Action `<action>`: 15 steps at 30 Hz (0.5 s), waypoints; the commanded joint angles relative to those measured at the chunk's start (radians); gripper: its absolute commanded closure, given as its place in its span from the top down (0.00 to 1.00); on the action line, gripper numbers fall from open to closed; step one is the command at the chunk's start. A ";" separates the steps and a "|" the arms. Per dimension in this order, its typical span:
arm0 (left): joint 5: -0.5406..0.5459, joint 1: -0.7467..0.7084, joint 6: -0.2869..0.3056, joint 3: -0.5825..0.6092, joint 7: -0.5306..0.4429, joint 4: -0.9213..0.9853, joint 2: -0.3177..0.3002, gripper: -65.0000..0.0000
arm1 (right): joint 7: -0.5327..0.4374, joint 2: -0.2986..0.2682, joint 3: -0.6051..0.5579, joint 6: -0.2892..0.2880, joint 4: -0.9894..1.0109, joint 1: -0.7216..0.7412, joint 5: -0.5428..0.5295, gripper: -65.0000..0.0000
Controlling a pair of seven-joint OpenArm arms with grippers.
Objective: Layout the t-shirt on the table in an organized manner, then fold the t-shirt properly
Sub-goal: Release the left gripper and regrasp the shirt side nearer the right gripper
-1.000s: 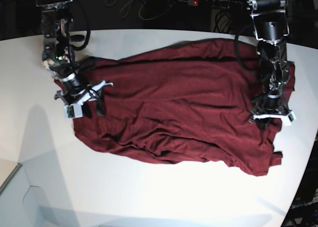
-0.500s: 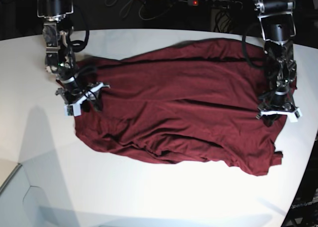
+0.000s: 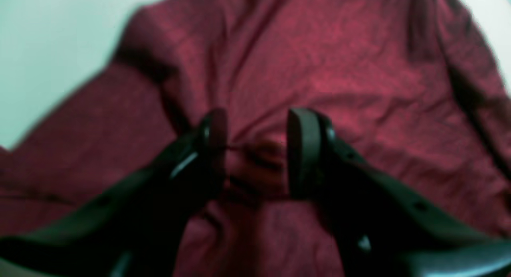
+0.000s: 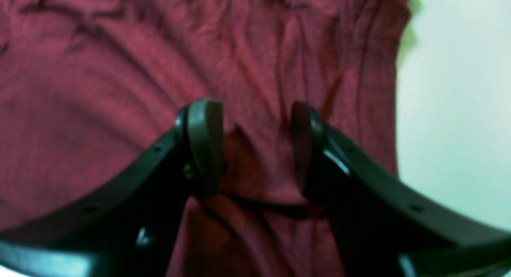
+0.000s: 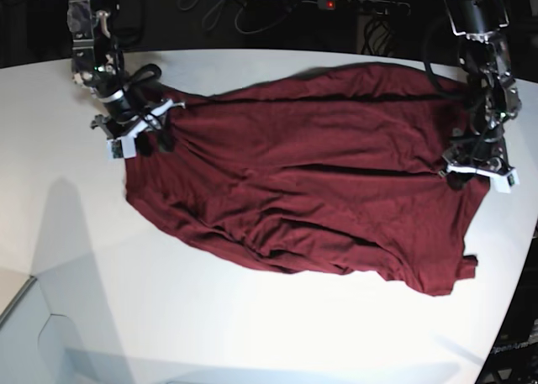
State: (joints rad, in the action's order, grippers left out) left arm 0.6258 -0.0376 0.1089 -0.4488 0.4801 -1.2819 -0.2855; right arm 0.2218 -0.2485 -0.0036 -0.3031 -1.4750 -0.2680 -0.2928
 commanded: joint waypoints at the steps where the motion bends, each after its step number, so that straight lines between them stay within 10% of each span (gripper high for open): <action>1: 0.007 0.012 0.010 -0.028 -0.010 -0.049 -0.008 0.38 | 0.018 -0.015 0.003 -0.001 -0.033 -0.017 0.002 0.43; 7: -0.004 0.100 0.010 -0.081 -0.027 -0.124 0.025 0.38 | 0.018 -0.016 0.041 -0.001 -0.138 -0.034 0.002 0.43; 15: -0.136 0.394 0.010 0.057 -0.030 0.328 0.027 0.38 | 0.029 -0.001 0.046 -0.001 -0.148 0.026 0.002 0.43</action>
State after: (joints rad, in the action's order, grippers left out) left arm 0.4850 0.3328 0.1165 -0.3882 0.4717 -0.9310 -0.2378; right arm 0.2733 -0.2440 0.0383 -0.2996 -1.6081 -0.2474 -0.2855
